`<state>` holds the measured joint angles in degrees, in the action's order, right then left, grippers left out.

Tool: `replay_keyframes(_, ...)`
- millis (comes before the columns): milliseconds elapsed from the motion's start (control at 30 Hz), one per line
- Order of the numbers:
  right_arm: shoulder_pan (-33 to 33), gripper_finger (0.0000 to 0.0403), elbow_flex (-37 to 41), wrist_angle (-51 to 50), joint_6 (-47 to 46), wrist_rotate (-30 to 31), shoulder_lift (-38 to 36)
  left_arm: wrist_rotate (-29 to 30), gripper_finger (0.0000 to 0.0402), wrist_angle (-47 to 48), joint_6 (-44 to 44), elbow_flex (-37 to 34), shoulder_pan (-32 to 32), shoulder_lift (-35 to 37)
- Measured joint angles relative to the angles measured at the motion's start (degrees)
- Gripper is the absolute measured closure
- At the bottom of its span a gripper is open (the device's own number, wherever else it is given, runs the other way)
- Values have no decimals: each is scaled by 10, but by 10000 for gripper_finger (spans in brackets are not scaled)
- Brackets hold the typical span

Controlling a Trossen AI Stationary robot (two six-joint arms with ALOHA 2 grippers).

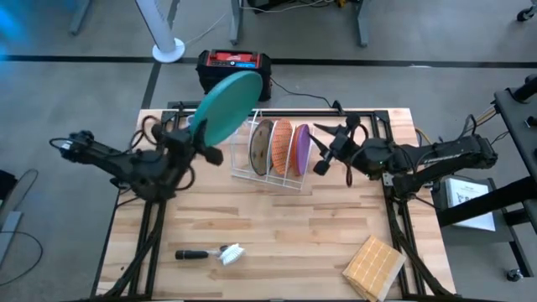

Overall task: Sort dishes
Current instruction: Put the blue plate into the dish rack

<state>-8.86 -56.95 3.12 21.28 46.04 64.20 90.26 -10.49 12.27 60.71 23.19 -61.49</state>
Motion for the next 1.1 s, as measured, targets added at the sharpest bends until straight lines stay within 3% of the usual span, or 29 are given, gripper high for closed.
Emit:
replay_keyframes(400,-1,284,0,-48,-42,-4,2,-5,370,16,-85,-1,-72,-58)
replay_keyframes(1100,-1,273,1,-125,-98,-4,2,-4,370,81,-212,-1,-115,-116)
